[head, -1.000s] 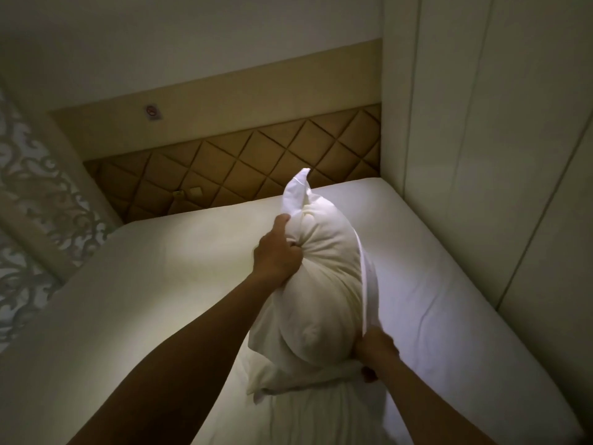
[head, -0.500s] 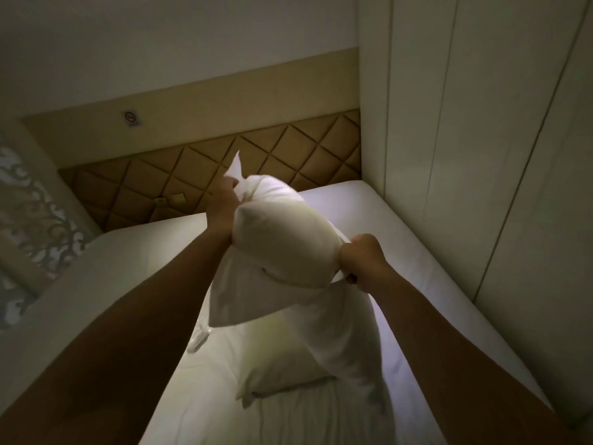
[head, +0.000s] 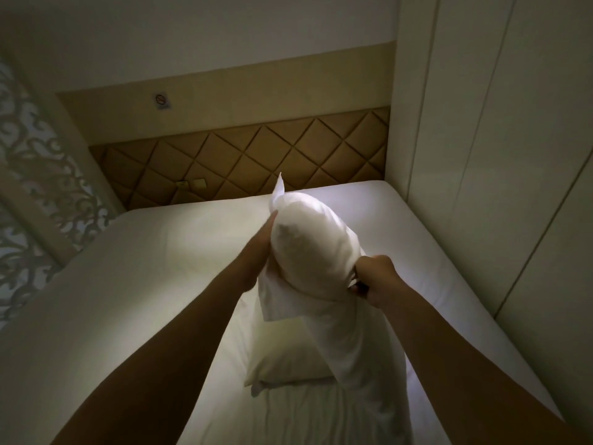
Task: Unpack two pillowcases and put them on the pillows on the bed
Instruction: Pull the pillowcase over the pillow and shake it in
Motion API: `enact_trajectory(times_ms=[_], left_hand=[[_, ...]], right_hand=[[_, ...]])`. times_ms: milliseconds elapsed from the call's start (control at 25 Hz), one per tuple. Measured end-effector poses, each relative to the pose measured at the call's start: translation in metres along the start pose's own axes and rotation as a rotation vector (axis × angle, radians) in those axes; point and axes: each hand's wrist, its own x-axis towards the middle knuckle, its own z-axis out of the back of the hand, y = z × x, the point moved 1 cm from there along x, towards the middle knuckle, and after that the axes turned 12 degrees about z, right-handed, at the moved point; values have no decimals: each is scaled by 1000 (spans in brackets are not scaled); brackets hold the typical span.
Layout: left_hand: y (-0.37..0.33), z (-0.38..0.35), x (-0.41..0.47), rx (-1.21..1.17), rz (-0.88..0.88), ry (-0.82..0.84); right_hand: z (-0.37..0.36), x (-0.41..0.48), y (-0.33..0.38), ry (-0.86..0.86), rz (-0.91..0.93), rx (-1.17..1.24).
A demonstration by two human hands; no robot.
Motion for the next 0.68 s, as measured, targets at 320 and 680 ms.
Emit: enact_trajectory(times_ms=[320, 680], left_hand=[[40, -33, 5, 128, 262, 50], [34, -38, 9, 127, 142, -44]], right_hand=[[14, -13, -24, 28, -140, -73], [40, -19, -30, 63, 165, -498]])
